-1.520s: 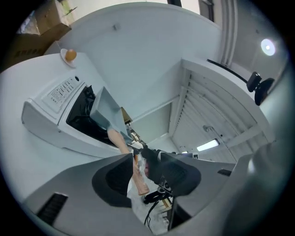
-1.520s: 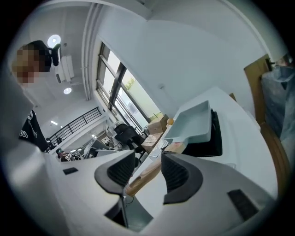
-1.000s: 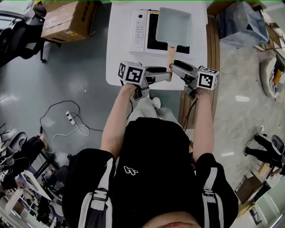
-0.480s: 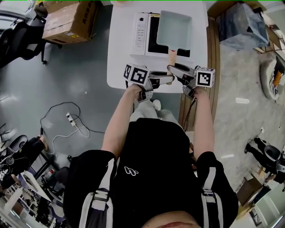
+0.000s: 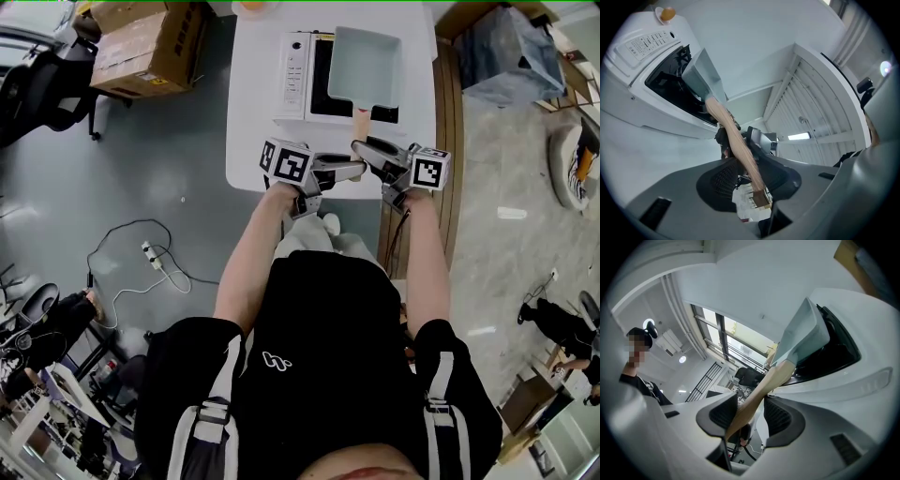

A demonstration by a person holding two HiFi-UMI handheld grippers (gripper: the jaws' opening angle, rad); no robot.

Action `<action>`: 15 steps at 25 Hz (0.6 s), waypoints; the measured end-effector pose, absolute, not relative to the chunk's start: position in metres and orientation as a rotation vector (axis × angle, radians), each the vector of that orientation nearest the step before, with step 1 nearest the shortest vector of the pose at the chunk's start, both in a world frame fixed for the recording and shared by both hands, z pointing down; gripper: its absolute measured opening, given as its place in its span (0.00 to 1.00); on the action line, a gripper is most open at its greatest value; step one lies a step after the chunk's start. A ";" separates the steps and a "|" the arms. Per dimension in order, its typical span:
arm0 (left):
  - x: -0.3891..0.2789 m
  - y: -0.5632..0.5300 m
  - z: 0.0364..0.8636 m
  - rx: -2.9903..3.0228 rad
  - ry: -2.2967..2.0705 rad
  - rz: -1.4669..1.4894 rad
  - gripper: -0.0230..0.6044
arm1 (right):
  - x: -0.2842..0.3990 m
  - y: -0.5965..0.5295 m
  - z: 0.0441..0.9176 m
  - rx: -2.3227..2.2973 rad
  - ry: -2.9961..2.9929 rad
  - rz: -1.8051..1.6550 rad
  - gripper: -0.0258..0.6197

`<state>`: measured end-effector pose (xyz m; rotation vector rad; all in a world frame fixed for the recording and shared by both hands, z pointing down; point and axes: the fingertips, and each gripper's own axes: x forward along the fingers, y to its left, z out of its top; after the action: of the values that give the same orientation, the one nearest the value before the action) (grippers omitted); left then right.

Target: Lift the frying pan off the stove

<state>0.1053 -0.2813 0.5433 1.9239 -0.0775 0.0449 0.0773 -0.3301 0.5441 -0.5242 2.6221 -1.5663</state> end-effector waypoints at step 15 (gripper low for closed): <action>0.095 -0.283 0.494 2.071 -0.089 0.036 0.28 | 0.070 -0.329 0.492 -0.476 2.635 -1.370 0.33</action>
<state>0.0948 -0.2828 0.4937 2.0715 -0.0894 0.0358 0.0701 -0.3286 0.4925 -0.4758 2.6354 -1.3695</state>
